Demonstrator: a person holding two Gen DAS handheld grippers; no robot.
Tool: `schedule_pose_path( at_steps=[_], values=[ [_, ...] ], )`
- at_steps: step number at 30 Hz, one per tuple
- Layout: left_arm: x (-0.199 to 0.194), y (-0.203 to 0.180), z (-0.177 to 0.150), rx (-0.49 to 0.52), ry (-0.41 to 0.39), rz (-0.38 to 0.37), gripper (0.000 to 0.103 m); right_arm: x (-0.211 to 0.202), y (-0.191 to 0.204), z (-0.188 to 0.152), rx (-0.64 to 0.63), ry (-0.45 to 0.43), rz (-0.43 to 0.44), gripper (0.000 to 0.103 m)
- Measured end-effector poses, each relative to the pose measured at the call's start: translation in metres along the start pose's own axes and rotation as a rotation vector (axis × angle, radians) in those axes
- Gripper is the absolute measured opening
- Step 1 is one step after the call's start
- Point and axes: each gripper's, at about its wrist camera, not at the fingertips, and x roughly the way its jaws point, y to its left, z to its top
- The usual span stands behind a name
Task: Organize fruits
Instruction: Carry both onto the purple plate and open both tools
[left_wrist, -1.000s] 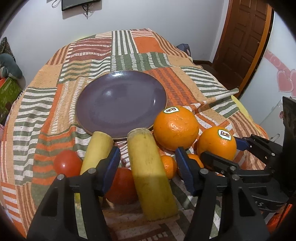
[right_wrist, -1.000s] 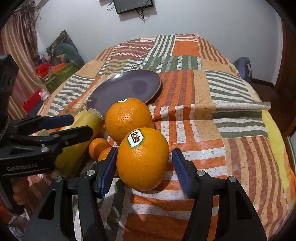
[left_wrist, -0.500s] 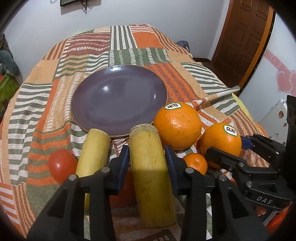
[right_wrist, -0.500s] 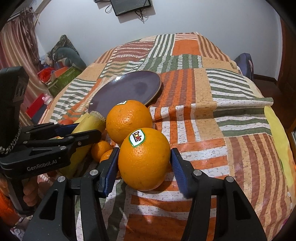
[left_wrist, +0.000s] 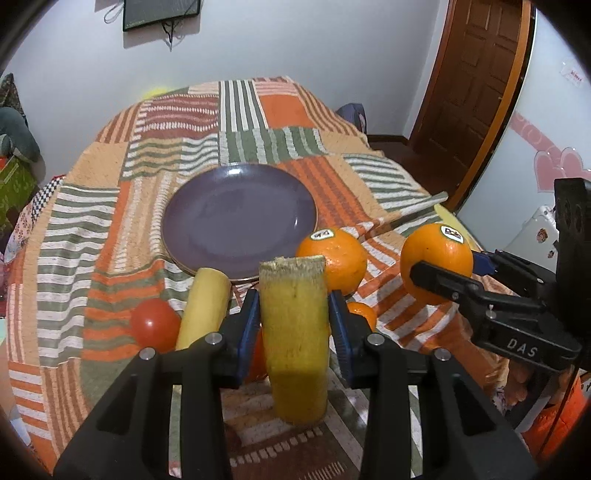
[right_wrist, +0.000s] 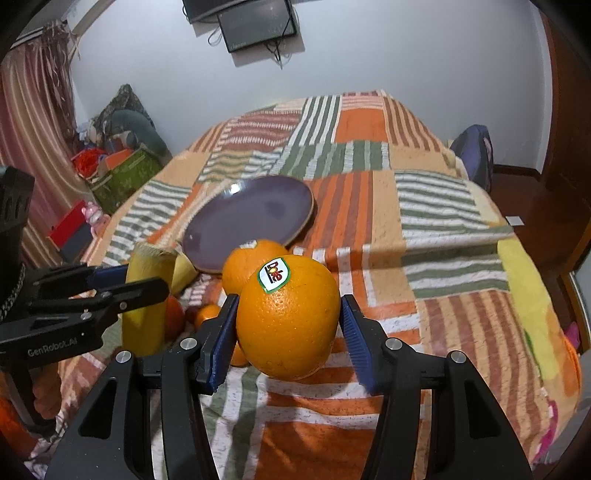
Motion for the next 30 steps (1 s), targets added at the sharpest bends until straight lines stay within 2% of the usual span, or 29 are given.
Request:
schedule_pose_path(
  at_steps=[14,30],
  values=[
    [-0.055,0.005,0.022,-0.006,-0.140,0.028,0.037,-0.028,0.017,0.031,-0.032,-0.117,0.006,0.050],
    [-0.065,0.042,0.065,-0.012,-0.228,0.111,0.037,-0.010,0.040,0.073,-0.124,-0.186,-0.014,0.050]
  ],
)
